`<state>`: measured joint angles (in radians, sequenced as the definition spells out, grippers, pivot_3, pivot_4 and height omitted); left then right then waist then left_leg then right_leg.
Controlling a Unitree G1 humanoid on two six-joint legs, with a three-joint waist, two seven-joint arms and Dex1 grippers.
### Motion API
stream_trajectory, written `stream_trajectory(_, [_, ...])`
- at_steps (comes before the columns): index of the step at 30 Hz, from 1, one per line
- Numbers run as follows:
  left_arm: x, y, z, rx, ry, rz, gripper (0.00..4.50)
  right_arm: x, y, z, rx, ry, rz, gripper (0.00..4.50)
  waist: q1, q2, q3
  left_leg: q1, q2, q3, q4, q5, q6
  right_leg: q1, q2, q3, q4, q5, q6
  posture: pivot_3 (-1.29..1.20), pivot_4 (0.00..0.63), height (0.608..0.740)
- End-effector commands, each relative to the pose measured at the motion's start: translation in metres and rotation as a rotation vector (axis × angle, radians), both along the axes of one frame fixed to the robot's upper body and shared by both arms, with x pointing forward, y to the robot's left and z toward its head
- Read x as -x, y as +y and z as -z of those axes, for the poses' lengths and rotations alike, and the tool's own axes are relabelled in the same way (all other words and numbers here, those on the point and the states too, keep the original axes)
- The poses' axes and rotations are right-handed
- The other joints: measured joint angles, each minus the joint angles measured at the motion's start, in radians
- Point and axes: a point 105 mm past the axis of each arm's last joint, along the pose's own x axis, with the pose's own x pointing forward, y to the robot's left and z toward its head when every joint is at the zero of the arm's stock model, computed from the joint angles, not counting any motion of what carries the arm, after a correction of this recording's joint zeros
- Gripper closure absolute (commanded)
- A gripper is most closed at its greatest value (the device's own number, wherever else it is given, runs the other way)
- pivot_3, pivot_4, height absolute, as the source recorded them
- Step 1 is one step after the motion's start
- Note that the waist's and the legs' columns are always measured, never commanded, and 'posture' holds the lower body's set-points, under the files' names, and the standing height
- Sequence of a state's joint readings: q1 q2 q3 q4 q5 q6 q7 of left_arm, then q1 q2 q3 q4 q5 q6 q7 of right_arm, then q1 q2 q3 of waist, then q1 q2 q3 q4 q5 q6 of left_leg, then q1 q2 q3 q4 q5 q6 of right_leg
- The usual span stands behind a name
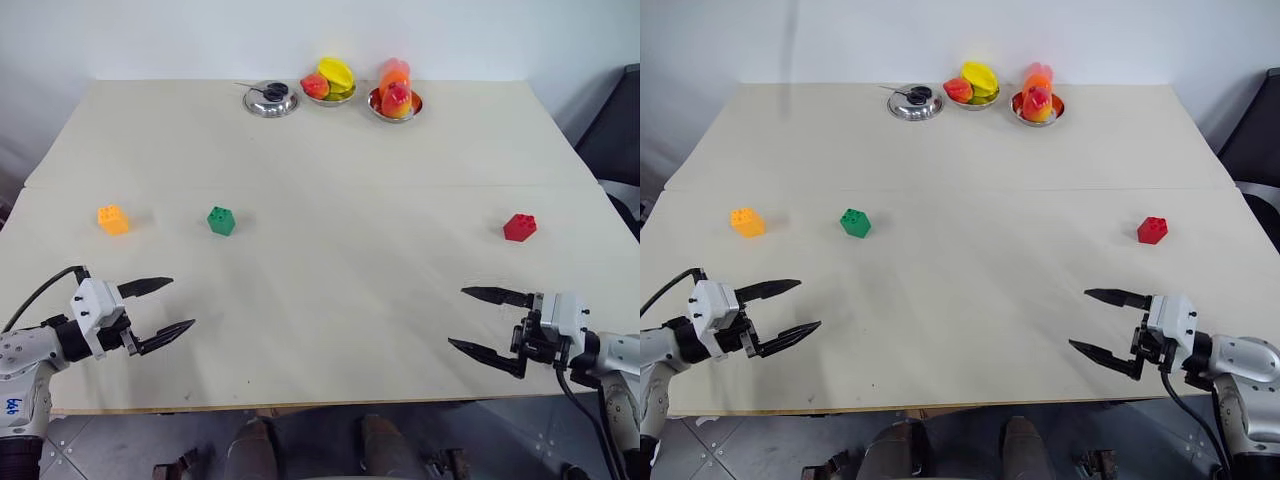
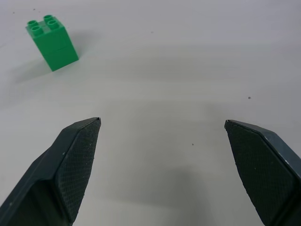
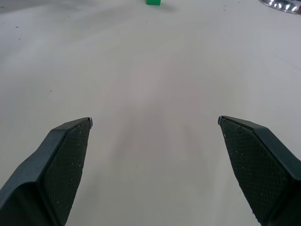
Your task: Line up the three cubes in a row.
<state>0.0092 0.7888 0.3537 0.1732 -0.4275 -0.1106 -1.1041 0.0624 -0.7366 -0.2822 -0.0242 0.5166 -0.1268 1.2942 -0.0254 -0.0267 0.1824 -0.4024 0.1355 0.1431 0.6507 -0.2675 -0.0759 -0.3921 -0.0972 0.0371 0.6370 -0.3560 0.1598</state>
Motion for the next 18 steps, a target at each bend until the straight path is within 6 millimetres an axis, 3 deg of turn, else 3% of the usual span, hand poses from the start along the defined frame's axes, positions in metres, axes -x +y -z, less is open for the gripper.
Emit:
stream_trajectory(1, [-0.001, 0.001, -0.010, 0.006, -0.028, -0.006, 0.01, 0.001, 0.000, -0.005, -0.010, -0.027, 0.004, 0.00, 0.000, 0.000, 0.000, 0.000, 0.000, 0.000, 0.000, 0.000, 0.000, 0.000, 0.000, 0.000, 0.000, 0.000, 0.000, 0.00, 0.150, 0.740])
stream_trajectory(8, [-0.007, -0.031, -0.022, 0.098, -0.023, 0.068, 0.01, 0.008, -0.008, -0.008, -0.058, -0.056, 0.113, 0.00, 0.010, 0.000, 0.000, 0.000, 0.000, 0.000, 0.001, 0.000, 0.000, 0.000, 0.000, 0.000, 0.000, 0.000, 0.000, 0.00, 0.150, 0.740])
stream_trajectory(12, [-0.010, -0.054, -0.028, 0.141, -0.011, 0.138, 0.01, 0.012, -0.031, -0.020, -0.165, -0.092, 0.344, 0.00, 0.020, 0.000, 0.000, 0.000, 0.000, 0.000, 0.001, 0.000, 0.000, 0.000, 0.000, 0.001, 0.001, 0.000, 0.000, 0.00, 0.150, 0.740])
stream_trajectory(18, [-0.011, -0.101, -0.027, 0.188, -0.013, 0.290, 0.01, 0.042, -0.085, -0.023, -0.284, -0.168, 0.752, 0.00, 0.031, 0.000, 0.000, 0.000, 0.000, -0.001, 0.002, 0.000, 0.000, 0.001, 0.000, 0.001, 0.001, 0.000, 0.000, 0.00, 0.150, 0.740])
